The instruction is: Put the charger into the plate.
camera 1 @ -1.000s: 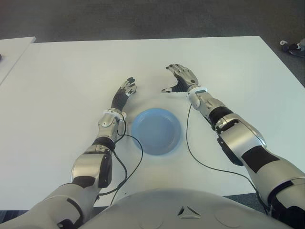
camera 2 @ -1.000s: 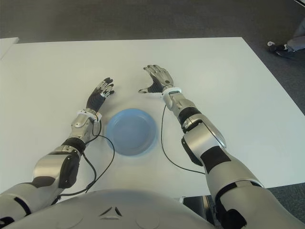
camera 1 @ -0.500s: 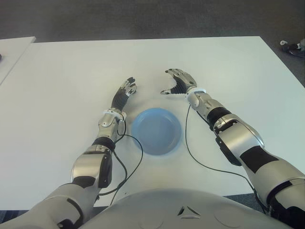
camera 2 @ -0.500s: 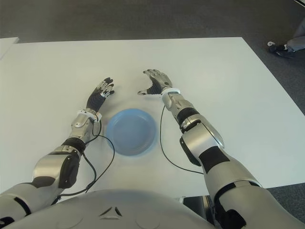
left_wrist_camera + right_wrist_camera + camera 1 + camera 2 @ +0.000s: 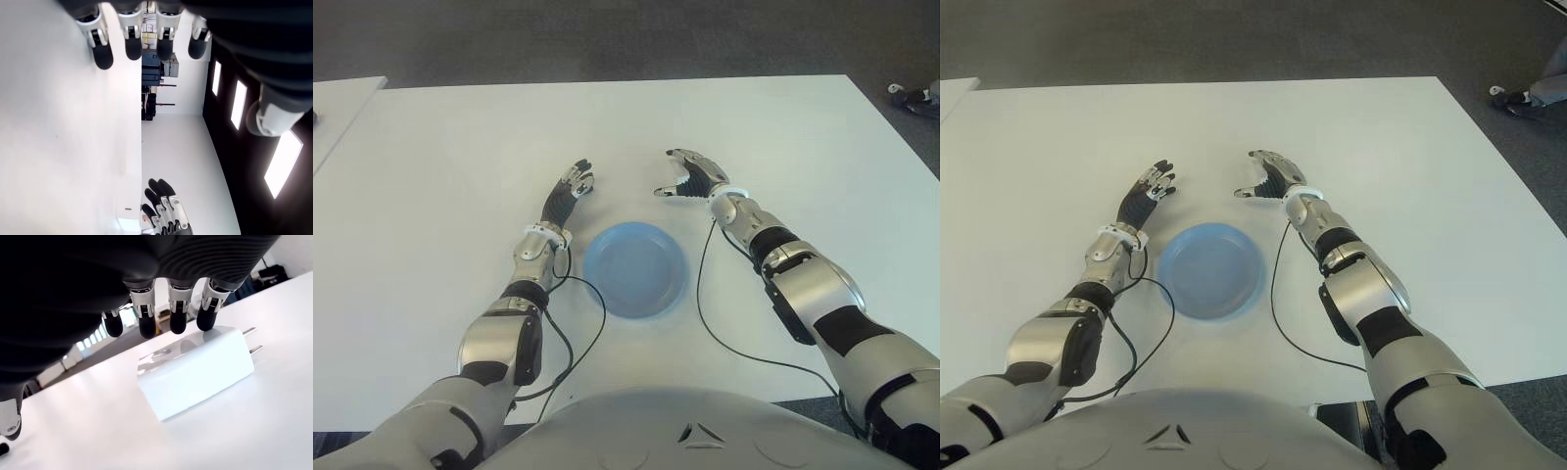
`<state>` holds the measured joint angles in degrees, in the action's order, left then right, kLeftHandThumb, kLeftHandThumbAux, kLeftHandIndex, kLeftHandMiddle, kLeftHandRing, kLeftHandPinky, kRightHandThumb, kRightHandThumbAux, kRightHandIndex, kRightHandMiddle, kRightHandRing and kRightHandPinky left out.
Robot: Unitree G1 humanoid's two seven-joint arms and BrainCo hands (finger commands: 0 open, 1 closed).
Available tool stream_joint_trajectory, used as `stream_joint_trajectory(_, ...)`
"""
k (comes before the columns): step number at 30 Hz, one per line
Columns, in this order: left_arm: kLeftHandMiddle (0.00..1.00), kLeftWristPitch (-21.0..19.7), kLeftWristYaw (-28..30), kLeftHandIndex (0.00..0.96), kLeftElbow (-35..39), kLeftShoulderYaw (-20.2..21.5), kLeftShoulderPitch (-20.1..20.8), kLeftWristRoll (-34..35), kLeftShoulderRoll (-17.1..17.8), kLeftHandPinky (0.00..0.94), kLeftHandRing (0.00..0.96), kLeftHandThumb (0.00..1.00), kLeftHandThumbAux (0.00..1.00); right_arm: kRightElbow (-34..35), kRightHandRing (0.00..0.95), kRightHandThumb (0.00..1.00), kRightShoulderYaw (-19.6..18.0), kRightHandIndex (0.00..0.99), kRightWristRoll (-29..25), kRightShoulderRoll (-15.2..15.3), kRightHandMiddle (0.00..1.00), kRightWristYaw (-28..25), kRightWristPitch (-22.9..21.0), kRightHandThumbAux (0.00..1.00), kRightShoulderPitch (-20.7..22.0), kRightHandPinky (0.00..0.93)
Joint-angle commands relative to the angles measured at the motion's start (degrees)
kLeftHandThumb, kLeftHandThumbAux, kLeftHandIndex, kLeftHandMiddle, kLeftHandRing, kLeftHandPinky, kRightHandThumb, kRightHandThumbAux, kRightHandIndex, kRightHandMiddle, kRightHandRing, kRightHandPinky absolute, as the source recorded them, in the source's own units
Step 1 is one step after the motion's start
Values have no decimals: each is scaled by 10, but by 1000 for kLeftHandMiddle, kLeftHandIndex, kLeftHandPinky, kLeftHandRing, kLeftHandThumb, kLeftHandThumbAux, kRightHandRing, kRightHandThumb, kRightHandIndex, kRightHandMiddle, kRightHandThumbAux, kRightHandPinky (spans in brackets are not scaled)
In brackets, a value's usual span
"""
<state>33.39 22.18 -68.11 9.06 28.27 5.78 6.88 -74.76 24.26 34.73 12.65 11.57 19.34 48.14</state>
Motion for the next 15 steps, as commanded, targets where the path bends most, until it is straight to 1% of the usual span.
stream_joint_trajectory(1,83,-33,12,0,-20,-1,-18,-3,3,128,94,77,494,-19,69,0,-8,0,-15,6,55,-41,-16,447,-44,72)
stream_joint_trajectory(6,89,-33,14,2,-21,-1,-19,-5,5,126,98,62,502,-15,110,0,-9,0,-20,17,80,-54,-8,438,-59,137)
stream_joint_trajectory(7,90,-33,15,5,-21,-1,-19,-5,5,126,98,57,504,-14,129,0,-10,0,-21,20,91,-57,-5,442,-62,192)
stream_joint_trajectory(8,90,-34,16,6,-21,-1,-19,-4,5,126,98,55,505,-14,135,0,-10,0,-23,25,94,-65,-3,443,-66,212)
stream_joint_trajectory(9,91,-34,17,9,-21,-1,-19,-4,5,126,99,51,506,-13,226,0,-11,0,-25,28,146,-70,-1,450,-68,324)
stream_joint_trajectory(10,92,-34,18,11,-20,-1,-19,-4,5,126,100,49,506,-13,259,0,-11,0,-27,32,164,-75,0,453,-70,364)
stream_joint_trajectory(11,93,-35,18,13,-20,-1,-19,-4,5,127,100,47,507,-13,347,0,-11,0,-28,34,227,-79,0,459,-71,456)
stream_joint_trajectory(12,93,-36,18,15,-20,0,-19,-4,5,127,101,45,508,-12,403,0,-11,0,-30,38,267,-87,0,463,-72,516)
stream_joint_trajectory(13,95,-36,19,17,-20,0,-19,-4,5,129,102,43,510,-12,500,0,-11,0,-31,41,337,-92,0,470,-73,596)
stream_joint_trajectory(14,95,-38,19,18,-20,0,-19,-3,5,130,103,43,511,-11,535,0,-11,0,-32,45,363,-100,0,472,-74,625)
stream_joint_trajectory(15,97,-39,20,20,-20,0,-18,-3,5,132,104,41,512,-11,600,0,-11,0,-33,47,414,-105,-1,478,-75,681)
